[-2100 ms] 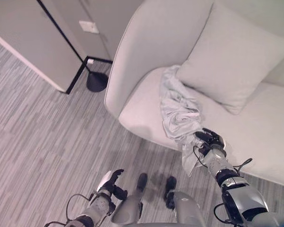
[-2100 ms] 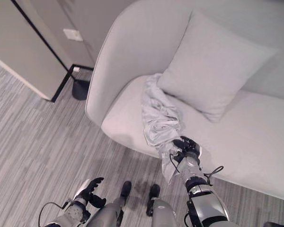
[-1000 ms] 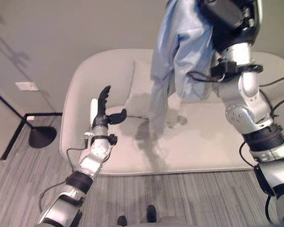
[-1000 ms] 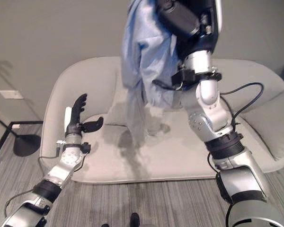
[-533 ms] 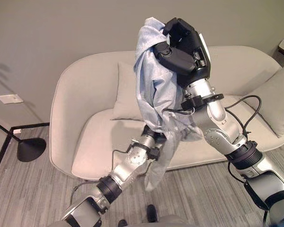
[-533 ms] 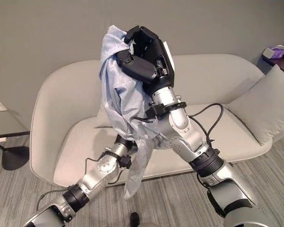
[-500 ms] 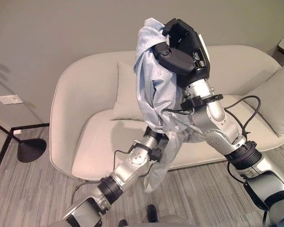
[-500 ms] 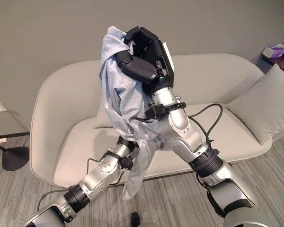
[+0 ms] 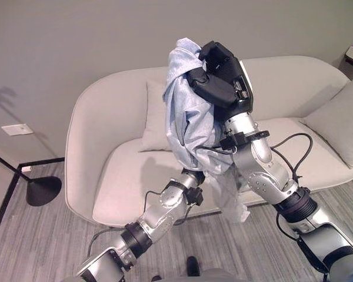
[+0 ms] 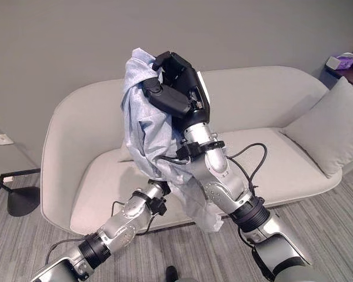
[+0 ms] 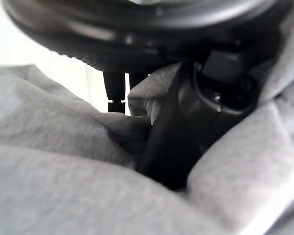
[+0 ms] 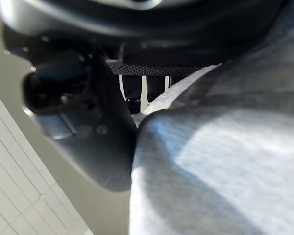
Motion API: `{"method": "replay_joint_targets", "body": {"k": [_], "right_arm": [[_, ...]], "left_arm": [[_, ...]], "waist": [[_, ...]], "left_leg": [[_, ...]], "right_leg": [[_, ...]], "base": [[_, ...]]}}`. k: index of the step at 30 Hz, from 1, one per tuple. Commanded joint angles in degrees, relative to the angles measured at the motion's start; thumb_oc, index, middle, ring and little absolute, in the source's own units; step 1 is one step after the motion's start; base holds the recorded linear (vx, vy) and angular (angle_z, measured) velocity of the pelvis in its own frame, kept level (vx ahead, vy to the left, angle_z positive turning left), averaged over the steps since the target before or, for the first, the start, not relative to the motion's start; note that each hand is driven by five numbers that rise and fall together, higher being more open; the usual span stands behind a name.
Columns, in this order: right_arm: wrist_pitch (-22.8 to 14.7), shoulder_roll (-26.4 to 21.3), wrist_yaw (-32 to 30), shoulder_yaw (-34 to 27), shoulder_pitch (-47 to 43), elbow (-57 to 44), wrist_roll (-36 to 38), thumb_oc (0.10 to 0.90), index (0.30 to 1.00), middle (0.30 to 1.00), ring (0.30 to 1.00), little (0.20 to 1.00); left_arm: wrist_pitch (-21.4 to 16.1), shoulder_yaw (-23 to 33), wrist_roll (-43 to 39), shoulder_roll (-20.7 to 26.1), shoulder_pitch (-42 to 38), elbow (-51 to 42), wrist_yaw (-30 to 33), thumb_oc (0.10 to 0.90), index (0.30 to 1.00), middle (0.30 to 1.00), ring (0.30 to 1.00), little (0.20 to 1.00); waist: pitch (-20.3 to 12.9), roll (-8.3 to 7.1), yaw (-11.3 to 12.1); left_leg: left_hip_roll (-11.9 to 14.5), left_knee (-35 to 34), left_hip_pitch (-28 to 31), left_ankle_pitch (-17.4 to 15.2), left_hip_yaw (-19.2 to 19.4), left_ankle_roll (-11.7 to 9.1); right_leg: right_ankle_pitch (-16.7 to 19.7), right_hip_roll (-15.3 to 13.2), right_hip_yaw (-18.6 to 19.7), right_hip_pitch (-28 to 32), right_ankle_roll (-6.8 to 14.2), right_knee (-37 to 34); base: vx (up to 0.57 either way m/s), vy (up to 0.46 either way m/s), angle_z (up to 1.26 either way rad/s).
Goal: Hang the clothes on the sofa on the clothes rack.
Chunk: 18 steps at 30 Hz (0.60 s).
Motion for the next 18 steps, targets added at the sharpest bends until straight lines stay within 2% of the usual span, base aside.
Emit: {"method": "replay_joint_targets", "body": {"k": [1, 2, 3, 7, 11, 15, 16, 17, 18], "right_arm": [[-5.56, -1.15, 3.45, -7.93, -2.37, -6.36, 1.25, 0.4, 0.3, 0.3, 0.3, 0.3], [-5.56, -1.16, 3.47, -7.92, -2.34, -6.36, 1.27, 0.4, 0.3, 0.3, 0.3, 0.3], [-5.7, -2.42, 4.06, -8.4, -1.62, -6.93, 1.66, 0.4, 0.3, 0.3, 0.3, 0.3], [-5.37, -8.42, 8.53, -10.31, 2.15, -10.0, 2.87, 0.4, 0.3, 0.3, 0.3, 0.3], [-4.4, -16.24, 15.06, -11.26, 4.53, -11.91, 5.32, 0.4, 0.3, 0.3, 0.3, 0.3], [-4.42, -16.26, 15.18, -11.2, 4.5, -11.84, 5.42, 0.4, 0.3, 0.3, 0.3, 0.3], [-3.58, -21.65, 18.76, -11.72, 5.57, -12.9, 6.39, 0.4, 0.3, 0.3, 0.3, 0.3], [-3.58, -21.63, 18.79, -11.68, 5.56, -12.89, 6.41, 0.4, 0.3, 0.3, 0.3, 0.3], [-2.45, -25.53, 22.87, -13.23, 7.34, -12.79, 6.27, 0.4, 0.3, 0.3, 0.3, 0.3]], "left_arm": [[-6.54, 7.02, 0.82, -0.75, -1.23, -2.79, 2.27, 0.4, 0.3, 0.3, 0.3, 0.3], [-6.5, 7.03, 0.84, -0.74, -1.17, -2.86, 2.3, 0.4, 0.3, 0.3, 0.3, 0.3], [-6.86, 9.3, 1.3, 0.07, -0.21, -3.92, 3.11, 0.4, 0.3, 0.3, 0.3, 0.3], [-8.32, 20.87, 6.74, 4.16, 5.5, -10.71, 6.96, 0.4, 0.3, 0.3, 0.3, 0.3], [-8.34, 31.63, 21.37, 9.92, 9.48, -16.39, 12.05, 0.4, 0.3, 0.3, 0.3, 0.3], [-8.18, 31.68, 21.5, 9.85, 9.65, -16.63, 12.13, 0.4, 0.3, 0.3, 0.3, 0.3], [-8.5, 39.8, 28.94, 14.37, 12.35, -19.42, 15.55, 0.4, 0.3, 0.3, 0.3, 0.3], [-8.43, 39.85, 28.98, 14.36, 12.46, -19.54, 15.56, 0.4, 0.3, 0.3, 0.3, 0.3], [-9.24, 49.42, 35.78, 18.94, 16.36, -24.44, 19.24, 0.4, 0.3, 0.3, 0.3, 0.3]], "waist": [[-4.74, -4.15, 2.49], [-4.74, -4.14, 2.44], [-4.73, -4.25, 2.74], [-4.91, -4.72, 4.14], [-5.01, -5.28, 5.47], [-5.01, -5.23, 5.38], [-4.66, -5.46, 6.22], [-4.74, -5.46, 6.17], [-2.47, -5.01, 8.02]], "left_leg": [[-2.07, 0.28, 2.15, -5.07, -1.6, 1.25], [-2.07, 0.28, 2.17, -5.08, -1.64, 1.25], [-2.06, 0.28, 2.15, -5.04, -1.84, 1.13], [-1.76, 0.28, 2.06, -4.87, -2.97, 0.62], [-1.33, 0.28, 2.0, -4.84, -3.84, 0.04], [-1.32, 0.28, 2.05, -4.86, -3.9, 0.04], [-1.23, 0.28, 1.69, -4.38, -4.27, -0.23], [-1.23, 0.28, 1.64, -4.38, -4.29, -0.23], [-1.24, 2.87, -0.09, -4.62, -4.53, -0.35]], "right_leg": [[-1.98, -4.37, 0.49, 1.47, 4.91, 2.48], [-1.99, -4.37, 0.45, 1.51, 4.91, 2.47], [-2.04, -4.4, 0.22, 1.72, 4.9, 2.31], [-2.66, -4.32, -1.23, 2.33, 4.81, 1.88], [-3.13, -4.3, -2.35, 2.87, 4.85, 1.44], [-3.15, -4.29, -2.41, 2.94, 4.84, 1.44], [-2.82, -4.49, -2.8, 2.54, 4.96, 1.43], [-2.82, -4.49, -2.82, 2.5, 4.96, 1.43], [-3.1, -4.77, -2.56, 2.15, 5.13, 1.73]], "base": [[0.02, -0.031, 0.11], [0.03, -0.036, 0.14], [0.03, -0.04, 0.14], [0.04, -0.048, 0.14], [0.05, -0.047, 0.21], [0.01, -0.017, 0.16], [0.02, -0.049, 0.03], [-0.01, -0.068, 0.02], [-0.11, -0.017, -0.04]]}}
